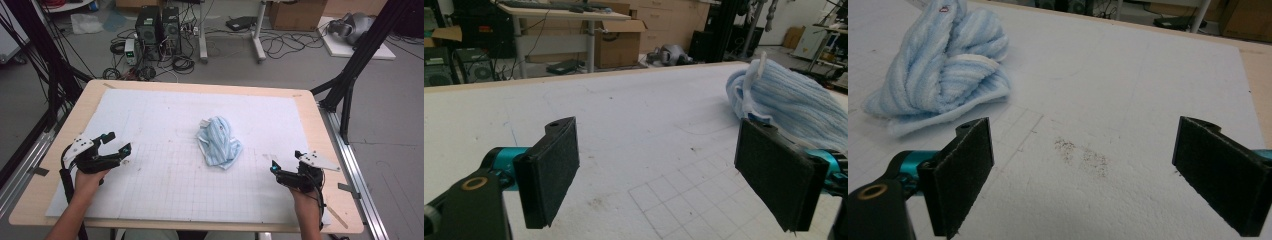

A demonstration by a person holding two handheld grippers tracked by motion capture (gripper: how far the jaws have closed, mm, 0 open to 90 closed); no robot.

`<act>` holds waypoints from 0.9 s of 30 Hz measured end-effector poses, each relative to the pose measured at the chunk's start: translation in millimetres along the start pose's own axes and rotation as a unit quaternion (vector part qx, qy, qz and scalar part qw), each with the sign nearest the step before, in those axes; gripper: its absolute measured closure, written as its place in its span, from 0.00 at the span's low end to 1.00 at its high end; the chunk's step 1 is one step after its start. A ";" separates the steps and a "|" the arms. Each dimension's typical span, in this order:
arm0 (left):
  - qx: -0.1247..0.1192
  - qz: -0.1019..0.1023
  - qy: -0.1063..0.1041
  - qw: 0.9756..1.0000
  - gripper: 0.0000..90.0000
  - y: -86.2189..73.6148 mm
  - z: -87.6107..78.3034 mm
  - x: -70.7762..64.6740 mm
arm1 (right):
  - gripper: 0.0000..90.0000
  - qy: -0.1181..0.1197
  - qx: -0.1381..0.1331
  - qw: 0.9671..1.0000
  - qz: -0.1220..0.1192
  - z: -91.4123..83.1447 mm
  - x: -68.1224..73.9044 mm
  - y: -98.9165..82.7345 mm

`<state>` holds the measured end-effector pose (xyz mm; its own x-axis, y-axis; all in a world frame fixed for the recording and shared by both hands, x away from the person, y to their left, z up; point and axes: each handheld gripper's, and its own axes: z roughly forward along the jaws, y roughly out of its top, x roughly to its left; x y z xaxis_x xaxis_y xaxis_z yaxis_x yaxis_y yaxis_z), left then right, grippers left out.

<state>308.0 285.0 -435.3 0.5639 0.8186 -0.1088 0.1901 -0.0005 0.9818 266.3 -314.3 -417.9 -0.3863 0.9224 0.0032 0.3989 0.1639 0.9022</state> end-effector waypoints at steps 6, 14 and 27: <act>0.000 -0.002 0.000 1.000 0.20 -0.6 1.5 -0.2 | 0.10 0.001 -0.001 1.000 -0.001 0.0 -1.6 -1.1; -0.001 -0.001 0.000 1.000 0.20 -0.5 4.5 -0.3 | 0.10 0.003 -0.003 1.000 0.010 -1.0 -4.4 -3.3; 0.004 -0.001 0.000 1.000 0.20 -1.6 2.3 1.5 | 0.10 0.016 0.002 1.000 0.019 3.5 -0.7 0.3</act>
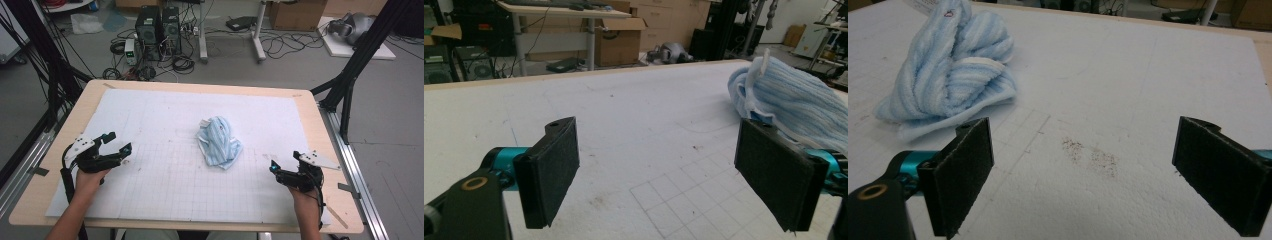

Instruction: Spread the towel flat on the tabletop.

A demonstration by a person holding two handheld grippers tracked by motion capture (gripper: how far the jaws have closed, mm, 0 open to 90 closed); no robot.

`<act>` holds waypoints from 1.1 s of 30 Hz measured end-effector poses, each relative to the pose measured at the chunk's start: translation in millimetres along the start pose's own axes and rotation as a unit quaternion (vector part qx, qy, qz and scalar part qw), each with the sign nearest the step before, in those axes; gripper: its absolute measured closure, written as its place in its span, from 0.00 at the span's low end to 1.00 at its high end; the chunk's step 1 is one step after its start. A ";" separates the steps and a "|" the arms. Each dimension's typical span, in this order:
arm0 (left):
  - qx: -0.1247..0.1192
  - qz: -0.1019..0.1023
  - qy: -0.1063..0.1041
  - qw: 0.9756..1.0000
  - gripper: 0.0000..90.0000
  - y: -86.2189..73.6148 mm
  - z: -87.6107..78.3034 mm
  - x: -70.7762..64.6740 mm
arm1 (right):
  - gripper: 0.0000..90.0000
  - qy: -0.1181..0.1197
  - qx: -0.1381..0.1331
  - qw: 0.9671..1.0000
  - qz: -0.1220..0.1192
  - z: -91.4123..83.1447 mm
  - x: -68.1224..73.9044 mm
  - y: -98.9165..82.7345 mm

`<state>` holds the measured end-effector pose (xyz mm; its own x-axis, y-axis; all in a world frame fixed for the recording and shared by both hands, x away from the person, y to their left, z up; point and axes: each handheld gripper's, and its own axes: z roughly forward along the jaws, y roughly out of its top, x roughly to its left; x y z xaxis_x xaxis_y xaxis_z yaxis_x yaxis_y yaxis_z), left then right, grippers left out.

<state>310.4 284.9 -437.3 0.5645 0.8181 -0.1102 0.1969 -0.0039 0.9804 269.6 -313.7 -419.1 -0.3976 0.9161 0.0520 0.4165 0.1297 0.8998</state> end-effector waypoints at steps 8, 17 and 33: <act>0.000 0.002 -0.005 1.000 0.21 0.3 0.7 -2.3 | 0.09 0.032 -0.006 0.999 -0.010 9.6 18.8 15.9; 0.000 -0.008 -0.001 1.000 0.21 -1.4 -1.7 2.6 | 0.10 0.067 0.004 0.997 -0.037 34.7 40.8 35.2; 0.003 -0.009 -0.004 1.000 0.21 -2.5 -0.6 2.7 | 0.10 0.127 0.048 0.987 -0.082 105.3 87.3 91.5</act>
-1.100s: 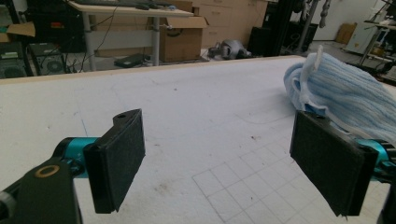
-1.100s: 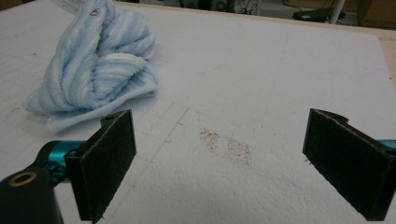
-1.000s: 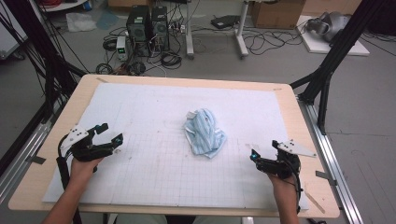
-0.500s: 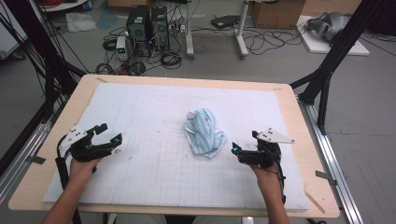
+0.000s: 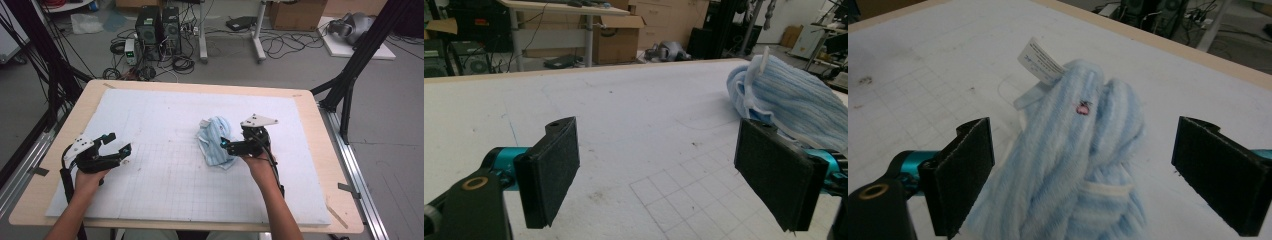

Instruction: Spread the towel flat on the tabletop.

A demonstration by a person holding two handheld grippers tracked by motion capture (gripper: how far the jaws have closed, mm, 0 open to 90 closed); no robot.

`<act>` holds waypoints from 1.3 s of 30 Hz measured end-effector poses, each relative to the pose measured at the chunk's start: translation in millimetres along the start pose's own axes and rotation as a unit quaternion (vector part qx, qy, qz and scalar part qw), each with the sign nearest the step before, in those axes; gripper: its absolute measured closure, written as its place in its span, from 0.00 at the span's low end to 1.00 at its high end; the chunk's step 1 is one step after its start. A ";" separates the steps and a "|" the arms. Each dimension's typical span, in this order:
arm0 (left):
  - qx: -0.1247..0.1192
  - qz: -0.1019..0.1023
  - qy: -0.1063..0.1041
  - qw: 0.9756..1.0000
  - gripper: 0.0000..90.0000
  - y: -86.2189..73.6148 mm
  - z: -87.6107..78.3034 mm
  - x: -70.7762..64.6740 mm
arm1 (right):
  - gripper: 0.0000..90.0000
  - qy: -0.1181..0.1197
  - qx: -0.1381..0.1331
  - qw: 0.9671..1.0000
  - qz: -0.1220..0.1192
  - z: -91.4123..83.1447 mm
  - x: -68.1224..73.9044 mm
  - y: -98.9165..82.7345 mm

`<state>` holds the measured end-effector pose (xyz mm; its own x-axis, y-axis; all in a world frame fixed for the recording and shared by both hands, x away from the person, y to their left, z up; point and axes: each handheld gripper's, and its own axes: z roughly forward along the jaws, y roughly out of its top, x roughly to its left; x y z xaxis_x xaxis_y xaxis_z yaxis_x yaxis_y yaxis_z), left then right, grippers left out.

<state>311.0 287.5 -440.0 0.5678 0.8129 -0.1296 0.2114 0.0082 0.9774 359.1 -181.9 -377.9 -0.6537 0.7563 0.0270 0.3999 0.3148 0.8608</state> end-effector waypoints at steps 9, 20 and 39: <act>0.002 -0.002 -0.004 1.000 0.21 -0.7 1.6 0.1 | 0.19 0.005 0.040 0.999 -0.011 39.1 2.2 22.3; 0.003 -0.003 -0.004 1.000 0.21 -1.1 2.1 0.5 | 0.57 -0.009 0.076 0.997 -0.023 67.2 4.8 38.1; 0.004 -0.006 -0.002 1.000 0.21 -1.7 0.4 0.6 | 0.95 0.015 0.018 0.999 -0.030 7.5 10.5 33.3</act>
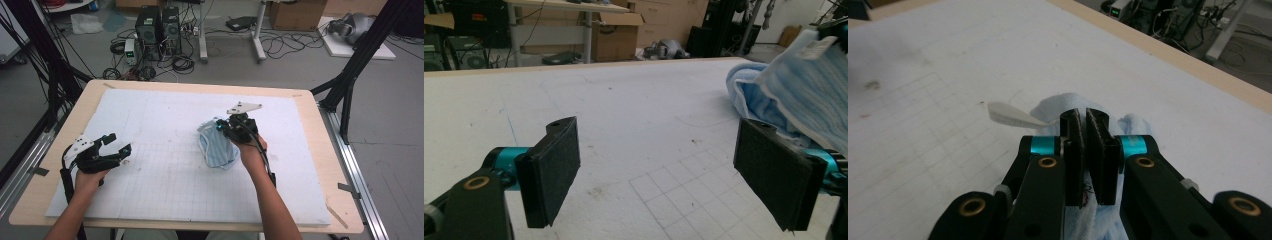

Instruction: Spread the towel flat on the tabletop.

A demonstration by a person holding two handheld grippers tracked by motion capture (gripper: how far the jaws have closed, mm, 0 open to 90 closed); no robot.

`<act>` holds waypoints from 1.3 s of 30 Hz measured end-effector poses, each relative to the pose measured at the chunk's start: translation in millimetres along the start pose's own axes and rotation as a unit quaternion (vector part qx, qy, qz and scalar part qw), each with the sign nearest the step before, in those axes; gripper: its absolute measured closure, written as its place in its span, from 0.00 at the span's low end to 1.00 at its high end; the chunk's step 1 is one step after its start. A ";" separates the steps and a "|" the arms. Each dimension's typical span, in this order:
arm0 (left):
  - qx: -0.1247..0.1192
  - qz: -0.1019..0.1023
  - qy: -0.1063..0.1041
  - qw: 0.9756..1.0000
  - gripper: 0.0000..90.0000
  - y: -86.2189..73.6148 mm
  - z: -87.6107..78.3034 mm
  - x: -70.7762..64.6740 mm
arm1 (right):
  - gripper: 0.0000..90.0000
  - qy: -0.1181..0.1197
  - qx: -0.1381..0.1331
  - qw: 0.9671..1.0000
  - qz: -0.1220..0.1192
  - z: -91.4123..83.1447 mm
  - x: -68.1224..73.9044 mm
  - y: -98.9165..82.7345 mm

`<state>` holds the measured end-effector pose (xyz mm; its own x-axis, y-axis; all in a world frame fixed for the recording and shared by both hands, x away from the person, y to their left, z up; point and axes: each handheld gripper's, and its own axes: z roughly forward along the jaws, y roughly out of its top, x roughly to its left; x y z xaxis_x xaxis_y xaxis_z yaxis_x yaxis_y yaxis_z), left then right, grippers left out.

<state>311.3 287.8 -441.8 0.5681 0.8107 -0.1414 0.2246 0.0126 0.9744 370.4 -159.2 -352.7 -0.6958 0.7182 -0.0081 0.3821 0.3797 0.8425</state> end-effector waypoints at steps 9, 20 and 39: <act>0.001 0.002 0.001 1.000 0.21 0.2 0.1 -0.8 | 0.95 0.002 -0.039 0.999 0.013 -63.7 1.0 -43.6; -0.002 -0.002 0.006 1.000 0.21 0.1 -0.9 -0.1 | 0.95 -0.009 -0.025 0.998 0.051 -105.3 -5.0 -105.3; 0.001 0.000 0.006 1.000 0.21 0.4 1.2 -0.8 | 0.30 -0.046 -0.040 0.996 0.057 -72.1 -16.5 -59.9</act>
<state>311.8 286.4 -441.5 0.5578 0.8182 -0.1393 0.2258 0.0119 0.9741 315.2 -235.8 -364.3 -0.5900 0.8062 0.0445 0.4033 0.2465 0.8812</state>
